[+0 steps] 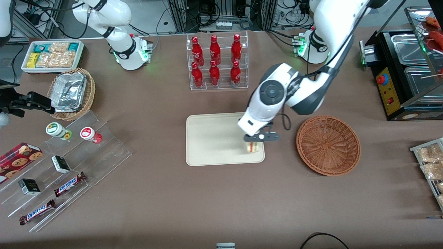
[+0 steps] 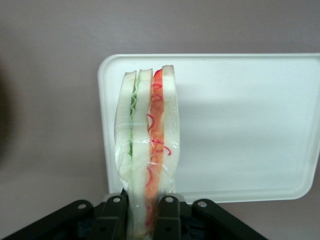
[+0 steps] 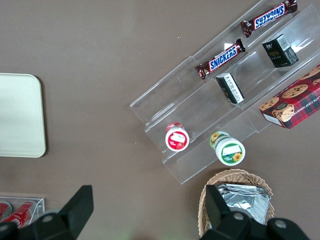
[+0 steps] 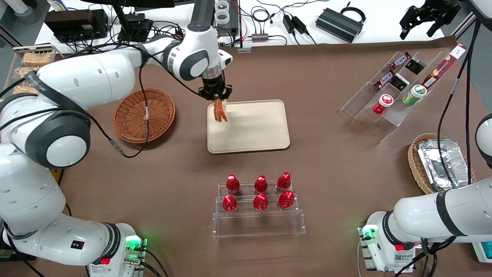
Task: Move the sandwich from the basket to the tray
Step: 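Lift the sandwich and carry it over the cream tray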
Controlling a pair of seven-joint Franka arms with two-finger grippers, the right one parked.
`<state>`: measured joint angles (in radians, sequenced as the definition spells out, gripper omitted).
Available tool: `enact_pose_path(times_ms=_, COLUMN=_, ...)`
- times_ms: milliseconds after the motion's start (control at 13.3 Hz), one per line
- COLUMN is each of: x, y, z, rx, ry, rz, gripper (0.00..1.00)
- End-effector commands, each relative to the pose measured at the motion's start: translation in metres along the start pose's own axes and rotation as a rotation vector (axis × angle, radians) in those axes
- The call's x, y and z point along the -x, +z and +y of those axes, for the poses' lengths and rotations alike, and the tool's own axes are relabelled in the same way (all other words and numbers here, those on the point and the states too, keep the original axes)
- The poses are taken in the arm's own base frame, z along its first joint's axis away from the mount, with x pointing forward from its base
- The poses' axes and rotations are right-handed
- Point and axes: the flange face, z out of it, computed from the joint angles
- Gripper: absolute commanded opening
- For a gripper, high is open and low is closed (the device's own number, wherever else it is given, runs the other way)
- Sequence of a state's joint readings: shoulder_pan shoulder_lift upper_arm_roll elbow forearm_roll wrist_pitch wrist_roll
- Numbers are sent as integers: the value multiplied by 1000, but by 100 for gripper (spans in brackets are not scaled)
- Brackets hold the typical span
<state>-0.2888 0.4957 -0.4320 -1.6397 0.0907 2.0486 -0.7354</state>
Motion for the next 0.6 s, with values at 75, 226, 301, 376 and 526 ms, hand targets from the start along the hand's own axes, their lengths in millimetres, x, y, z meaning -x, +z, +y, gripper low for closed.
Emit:
enact_pose_path(times_ms=75, x=2, y=14, z=54, rx=18, ry=9, rz=2, gripper=0)
enact_pose_path(times_ms=226, x=6, y=31, z=74, rx=-16, ry=-6, rz=30, gripper=0)
enact_pose_path(times_ms=301, x=8, y=38, z=84, rx=-28, ry=-17, rz=43, gripper=0)
enact_pose_path(times_ms=376, x=12, y=44, z=94, rx=-30, ry=-15, rz=46, gripper=0)
enact_pose_path(times_ms=526, x=14, y=52, z=104, rx=-26, ry=-6, rz=42, gripper=0)
